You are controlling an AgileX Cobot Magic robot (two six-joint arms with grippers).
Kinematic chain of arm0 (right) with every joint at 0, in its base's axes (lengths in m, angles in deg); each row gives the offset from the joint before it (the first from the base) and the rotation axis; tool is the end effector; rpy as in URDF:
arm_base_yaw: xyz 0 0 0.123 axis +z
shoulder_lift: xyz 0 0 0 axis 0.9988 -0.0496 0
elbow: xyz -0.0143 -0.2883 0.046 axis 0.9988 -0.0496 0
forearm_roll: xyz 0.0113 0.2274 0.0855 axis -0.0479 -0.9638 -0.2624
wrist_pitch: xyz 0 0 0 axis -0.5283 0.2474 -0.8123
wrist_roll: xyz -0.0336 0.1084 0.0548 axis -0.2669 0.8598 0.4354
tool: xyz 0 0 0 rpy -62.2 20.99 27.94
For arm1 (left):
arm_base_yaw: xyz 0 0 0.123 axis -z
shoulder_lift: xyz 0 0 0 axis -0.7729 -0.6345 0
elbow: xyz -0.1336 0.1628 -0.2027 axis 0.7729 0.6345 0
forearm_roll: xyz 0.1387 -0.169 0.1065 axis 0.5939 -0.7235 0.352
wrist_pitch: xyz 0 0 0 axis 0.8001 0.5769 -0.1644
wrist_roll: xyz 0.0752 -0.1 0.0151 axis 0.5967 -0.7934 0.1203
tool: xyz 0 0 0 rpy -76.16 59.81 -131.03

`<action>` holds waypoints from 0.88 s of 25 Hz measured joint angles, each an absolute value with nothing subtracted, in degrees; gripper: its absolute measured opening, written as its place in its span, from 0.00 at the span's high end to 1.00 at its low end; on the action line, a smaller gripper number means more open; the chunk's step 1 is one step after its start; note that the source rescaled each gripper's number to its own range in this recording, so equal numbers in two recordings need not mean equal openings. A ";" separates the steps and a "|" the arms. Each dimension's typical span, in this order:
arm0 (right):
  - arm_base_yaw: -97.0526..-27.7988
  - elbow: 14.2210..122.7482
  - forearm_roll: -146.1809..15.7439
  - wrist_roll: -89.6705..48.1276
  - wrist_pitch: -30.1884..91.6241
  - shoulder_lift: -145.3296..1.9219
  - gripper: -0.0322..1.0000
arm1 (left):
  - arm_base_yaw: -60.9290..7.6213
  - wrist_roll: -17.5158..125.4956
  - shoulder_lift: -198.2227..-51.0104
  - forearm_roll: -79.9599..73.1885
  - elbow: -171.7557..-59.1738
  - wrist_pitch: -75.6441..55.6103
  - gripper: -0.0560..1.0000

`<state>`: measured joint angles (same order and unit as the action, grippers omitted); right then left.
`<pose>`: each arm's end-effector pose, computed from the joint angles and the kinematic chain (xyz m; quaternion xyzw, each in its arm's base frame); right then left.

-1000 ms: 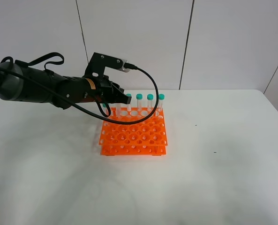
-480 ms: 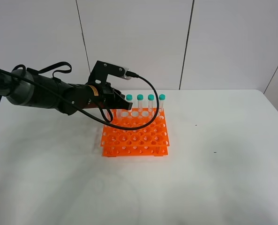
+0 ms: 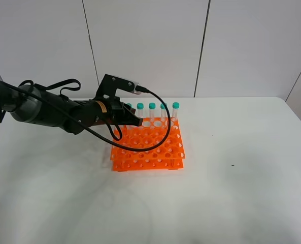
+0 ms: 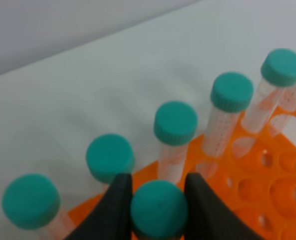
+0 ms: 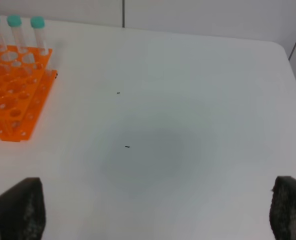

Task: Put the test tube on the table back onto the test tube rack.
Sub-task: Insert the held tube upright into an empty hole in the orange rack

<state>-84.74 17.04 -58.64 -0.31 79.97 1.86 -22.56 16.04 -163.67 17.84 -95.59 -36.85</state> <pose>0.0124 0.0030 0.2623 -0.0356 0.8393 0.0115 0.5424 0.3850 -0.2127 0.1610 0.2406 0.8067 -0.1375 0.5219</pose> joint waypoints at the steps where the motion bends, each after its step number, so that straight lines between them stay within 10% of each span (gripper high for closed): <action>1: -84.74 17.04 -58.64 -0.31 79.97 1.86 0.00 | -22.56 16.04 -163.98 17.84 -95.59 -37.09 0.94; 19: -84.74 17.04 -58.70 -0.31 79.97 1.86 0.00 | -22.56 16.05 -165.98 16.40 -95.59 -39.16 0.94; 22: -84.74 17.04 -58.70 -0.31 79.97 1.86 0.00 | -22.56 16.05 -165.98 16.40 -95.59 -39.16 0.74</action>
<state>-84.74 17.04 -58.70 -0.31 79.97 1.86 -22.56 16.05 -165.98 16.40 -95.59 -39.16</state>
